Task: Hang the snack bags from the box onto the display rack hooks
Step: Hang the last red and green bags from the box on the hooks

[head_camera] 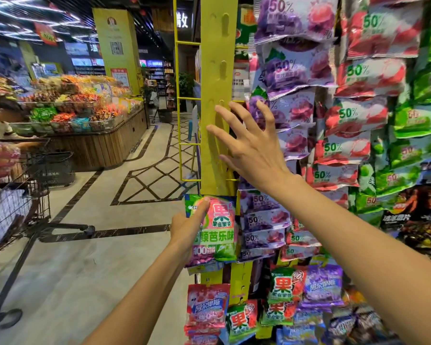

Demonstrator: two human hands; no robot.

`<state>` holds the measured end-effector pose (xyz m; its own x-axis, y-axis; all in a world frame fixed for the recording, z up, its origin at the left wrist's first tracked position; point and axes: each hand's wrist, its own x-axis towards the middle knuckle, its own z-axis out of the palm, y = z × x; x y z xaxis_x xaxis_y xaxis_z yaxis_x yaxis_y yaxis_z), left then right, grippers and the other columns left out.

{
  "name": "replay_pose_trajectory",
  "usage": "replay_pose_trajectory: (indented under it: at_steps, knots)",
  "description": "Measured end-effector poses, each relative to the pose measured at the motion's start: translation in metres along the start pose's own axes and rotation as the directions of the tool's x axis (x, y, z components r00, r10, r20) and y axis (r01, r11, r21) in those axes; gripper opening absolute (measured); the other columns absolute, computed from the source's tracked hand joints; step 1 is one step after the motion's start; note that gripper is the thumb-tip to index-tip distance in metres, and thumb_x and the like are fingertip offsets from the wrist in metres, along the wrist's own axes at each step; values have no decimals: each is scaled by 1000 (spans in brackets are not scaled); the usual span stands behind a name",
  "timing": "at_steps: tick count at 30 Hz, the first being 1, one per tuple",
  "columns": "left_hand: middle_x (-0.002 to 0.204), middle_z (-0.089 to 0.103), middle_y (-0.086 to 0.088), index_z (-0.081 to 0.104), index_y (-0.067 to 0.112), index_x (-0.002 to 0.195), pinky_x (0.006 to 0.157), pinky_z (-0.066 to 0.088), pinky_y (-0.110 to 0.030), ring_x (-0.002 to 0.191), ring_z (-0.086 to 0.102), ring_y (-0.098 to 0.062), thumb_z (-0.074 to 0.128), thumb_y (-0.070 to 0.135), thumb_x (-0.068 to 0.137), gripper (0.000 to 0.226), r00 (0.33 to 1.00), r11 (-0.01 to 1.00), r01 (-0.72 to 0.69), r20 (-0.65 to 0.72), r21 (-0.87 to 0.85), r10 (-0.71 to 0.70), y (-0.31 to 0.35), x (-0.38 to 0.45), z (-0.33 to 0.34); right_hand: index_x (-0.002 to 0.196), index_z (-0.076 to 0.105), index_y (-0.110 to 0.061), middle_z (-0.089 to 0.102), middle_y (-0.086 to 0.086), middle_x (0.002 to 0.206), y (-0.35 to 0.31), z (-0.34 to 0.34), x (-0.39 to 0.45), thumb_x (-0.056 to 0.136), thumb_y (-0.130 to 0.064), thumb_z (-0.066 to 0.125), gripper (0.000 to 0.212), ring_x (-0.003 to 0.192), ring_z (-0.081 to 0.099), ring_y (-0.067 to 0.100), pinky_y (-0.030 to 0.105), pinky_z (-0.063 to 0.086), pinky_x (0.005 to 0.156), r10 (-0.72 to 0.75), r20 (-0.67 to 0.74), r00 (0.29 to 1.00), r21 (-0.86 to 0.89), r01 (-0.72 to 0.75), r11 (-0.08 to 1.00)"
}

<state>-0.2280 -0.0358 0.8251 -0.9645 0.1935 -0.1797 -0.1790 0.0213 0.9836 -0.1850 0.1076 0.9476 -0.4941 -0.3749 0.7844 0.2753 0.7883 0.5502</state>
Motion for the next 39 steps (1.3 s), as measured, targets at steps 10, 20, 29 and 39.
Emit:
replay_pose_trajectory:
  at_steps: [10,20,29,39]
  knots:
    - [67,63,-4,58,11,65,73,47,-31,67,61,-20,69,52,76,43,991,988,-134,-22,-82,133,28,-3,13,117,59,-15,51,10,137,0,3,10,69,-32,77,54,130,46,25,42,18,107,-64,-52,997,7,64,998]
    - [78,64,-11,59,7,70,76,52,-40,72,62,-25,74,52,67,47,998,998,-8,-65,-58,4,5,2,12,119,59,-13,51,14,137,0,8,13,68,-28,77,56,129,46,29,36,28,97,-51,-41,998,131,56,990]
    - [71,73,-9,69,7,74,69,58,-40,66,71,-22,70,60,69,53,995,995,-83,-46,50,85,-3,-6,5,122,57,-16,47,12,141,-2,7,10,68,-40,77,63,132,42,27,37,24,100,-49,16,999,103,47,994]
    - [75,64,4,63,16,95,56,43,-24,70,60,-15,61,44,85,30,903,736,-379,51,561,426,-33,-50,-22,125,56,-2,51,18,135,-18,-12,-31,82,-17,63,46,127,46,32,38,33,106,-11,-30,999,411,22,911]
